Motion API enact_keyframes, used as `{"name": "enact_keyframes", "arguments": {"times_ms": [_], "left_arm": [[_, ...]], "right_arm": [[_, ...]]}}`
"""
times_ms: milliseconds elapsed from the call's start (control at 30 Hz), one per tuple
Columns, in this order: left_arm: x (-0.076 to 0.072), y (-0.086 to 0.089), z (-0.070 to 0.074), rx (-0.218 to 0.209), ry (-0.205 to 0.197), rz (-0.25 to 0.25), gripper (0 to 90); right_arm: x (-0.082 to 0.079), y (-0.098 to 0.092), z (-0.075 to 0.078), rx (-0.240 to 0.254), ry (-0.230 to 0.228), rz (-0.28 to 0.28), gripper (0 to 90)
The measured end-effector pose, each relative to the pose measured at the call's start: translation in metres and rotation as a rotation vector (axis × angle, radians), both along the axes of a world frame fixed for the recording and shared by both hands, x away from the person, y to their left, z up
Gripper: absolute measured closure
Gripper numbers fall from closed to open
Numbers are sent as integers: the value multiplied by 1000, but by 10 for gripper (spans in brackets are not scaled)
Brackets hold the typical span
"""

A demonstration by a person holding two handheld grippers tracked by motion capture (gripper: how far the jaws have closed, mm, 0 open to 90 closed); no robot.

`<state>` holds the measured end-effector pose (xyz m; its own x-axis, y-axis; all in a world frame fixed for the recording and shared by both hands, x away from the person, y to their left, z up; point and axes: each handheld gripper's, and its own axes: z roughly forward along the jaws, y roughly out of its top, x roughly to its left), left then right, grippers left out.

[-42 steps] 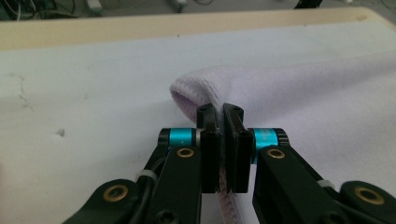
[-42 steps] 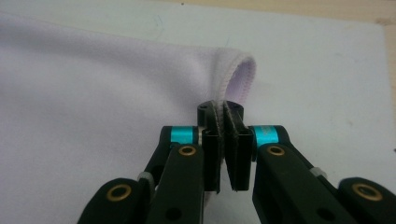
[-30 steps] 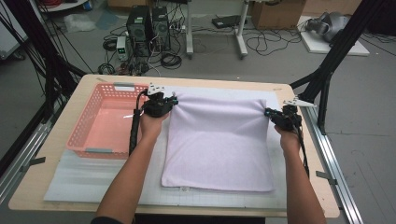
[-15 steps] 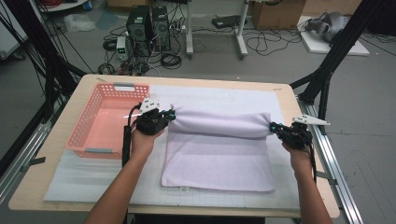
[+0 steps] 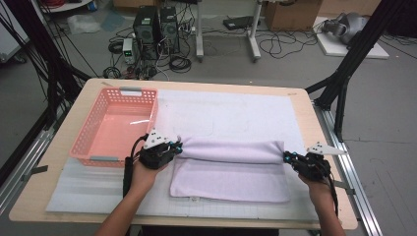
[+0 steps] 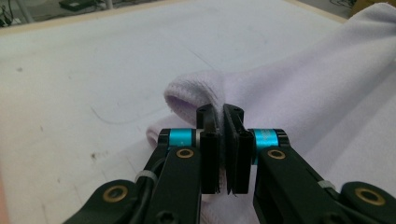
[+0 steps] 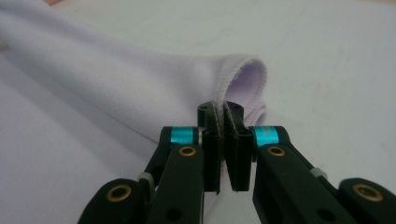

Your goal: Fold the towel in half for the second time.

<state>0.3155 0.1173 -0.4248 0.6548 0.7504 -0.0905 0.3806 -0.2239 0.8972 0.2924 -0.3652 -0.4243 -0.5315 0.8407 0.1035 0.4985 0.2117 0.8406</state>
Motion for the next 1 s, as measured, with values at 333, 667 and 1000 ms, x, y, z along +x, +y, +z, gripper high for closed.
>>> {"name": "enact_keyframes", "arguments": {"times_ms": [333,667,1000], "left_arm": [[7,-2,3,-4,20,6,406],[38,-9,3,21,112,35,444],[25,-16,3,93,104,-20,842]], "right_arm": [[0,1,1,3,-7,-38,620],[35,4,27,-9,18,-31,480],[49,15,11,-40,89,28,834]]}}
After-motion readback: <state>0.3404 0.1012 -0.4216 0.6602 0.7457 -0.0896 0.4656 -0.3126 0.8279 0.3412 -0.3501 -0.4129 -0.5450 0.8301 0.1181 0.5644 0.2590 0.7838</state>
